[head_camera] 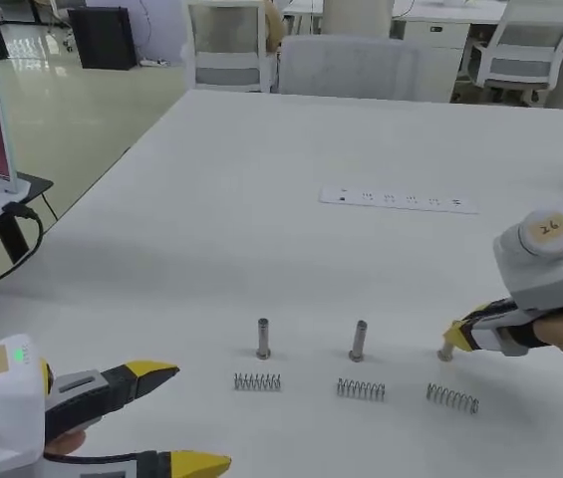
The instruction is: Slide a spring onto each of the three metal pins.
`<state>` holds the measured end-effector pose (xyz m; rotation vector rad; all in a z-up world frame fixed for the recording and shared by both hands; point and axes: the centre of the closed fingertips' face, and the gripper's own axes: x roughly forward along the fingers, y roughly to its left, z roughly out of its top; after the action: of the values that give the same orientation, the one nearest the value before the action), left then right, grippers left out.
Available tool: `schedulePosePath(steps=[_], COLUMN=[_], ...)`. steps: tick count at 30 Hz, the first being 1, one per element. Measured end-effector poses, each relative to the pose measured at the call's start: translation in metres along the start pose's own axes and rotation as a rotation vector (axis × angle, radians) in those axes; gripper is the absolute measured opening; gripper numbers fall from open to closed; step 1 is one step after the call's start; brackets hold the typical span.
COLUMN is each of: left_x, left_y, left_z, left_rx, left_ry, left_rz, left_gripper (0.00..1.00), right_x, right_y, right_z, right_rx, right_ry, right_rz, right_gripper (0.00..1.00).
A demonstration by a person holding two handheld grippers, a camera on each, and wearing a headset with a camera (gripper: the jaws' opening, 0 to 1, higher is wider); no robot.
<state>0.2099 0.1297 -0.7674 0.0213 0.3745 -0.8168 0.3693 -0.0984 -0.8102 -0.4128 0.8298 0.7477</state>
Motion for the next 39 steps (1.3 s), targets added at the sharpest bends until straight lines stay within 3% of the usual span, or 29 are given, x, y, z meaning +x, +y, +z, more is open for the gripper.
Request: schedulePosePath(steps=[14,25,39], left_x=[0.004,0.007,0.007], left_y=[0.0,-0.002,-0.006], left_z=[0.004,0.007,0.007], left_rx=[0.013,0.022,0.029], left_ry=[0.002,0.006,0.018], left_rz=[-0.01,-0.019,-0.025], left_gripper=[0.61,0.61,0.6], right_x=[-0.02,-0.027,-0.012], right_y=[0.001,0.017,0.038], right_z=[-0.012,-0.032,-0.057], right_rx=[-0.017,-0.055,-0.169], right_ry=[-0.025,-0.023,0.05], right_rz=[-0.013,0.069,0.169], right_gripper=[0.16,0.17,0.17])
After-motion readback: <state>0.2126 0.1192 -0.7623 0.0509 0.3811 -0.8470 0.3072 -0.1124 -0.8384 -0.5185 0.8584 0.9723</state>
